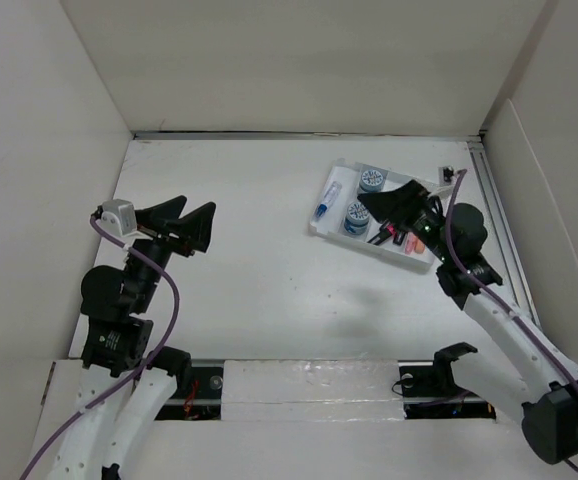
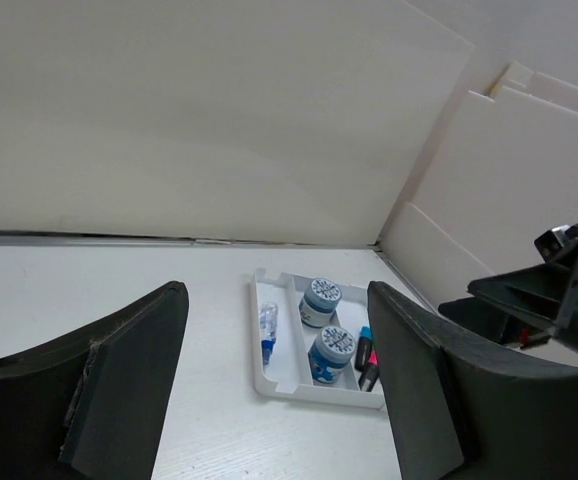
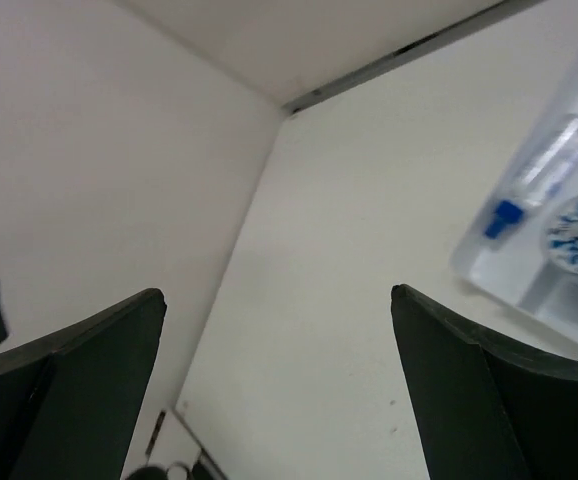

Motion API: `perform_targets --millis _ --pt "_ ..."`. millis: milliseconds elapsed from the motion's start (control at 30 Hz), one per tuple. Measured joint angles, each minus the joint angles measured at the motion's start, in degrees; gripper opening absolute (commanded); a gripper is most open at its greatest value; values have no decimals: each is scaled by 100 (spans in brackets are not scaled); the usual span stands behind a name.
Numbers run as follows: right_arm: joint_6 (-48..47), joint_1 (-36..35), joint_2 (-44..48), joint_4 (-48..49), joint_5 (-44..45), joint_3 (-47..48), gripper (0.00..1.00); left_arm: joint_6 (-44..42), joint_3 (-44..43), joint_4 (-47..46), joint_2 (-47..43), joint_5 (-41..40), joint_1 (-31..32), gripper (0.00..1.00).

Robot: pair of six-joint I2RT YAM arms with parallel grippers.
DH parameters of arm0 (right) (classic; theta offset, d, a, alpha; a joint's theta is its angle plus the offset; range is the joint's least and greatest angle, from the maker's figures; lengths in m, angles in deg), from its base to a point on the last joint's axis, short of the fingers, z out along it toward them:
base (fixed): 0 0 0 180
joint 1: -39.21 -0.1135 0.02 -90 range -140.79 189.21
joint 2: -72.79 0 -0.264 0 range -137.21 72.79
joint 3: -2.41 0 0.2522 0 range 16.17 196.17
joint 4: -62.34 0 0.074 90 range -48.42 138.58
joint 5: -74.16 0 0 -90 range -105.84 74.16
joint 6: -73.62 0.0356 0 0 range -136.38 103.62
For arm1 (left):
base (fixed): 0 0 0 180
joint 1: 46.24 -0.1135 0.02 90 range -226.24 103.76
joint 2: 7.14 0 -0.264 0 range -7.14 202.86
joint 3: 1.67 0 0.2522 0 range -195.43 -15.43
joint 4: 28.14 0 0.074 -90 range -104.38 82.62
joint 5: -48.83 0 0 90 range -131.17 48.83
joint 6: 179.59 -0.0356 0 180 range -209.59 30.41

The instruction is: Organize the desk

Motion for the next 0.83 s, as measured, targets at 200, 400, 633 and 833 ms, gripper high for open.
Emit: perform_targets --millis 200,400,633,833 --pt "-616 -1493 72 125 -575 225 100 0 0 0 101 20 0 70" --pt "-1091 -2708 -63 31 -343 450 100 0 0 -2 101 20 0 69" --pt "-1303 -3213 -160 -98 192 483 100 -4 0 -7 28 20 0 68" --pt "-1384 -3276 -199 -212 505 546 100 -4 0 0 13 39 0 68"
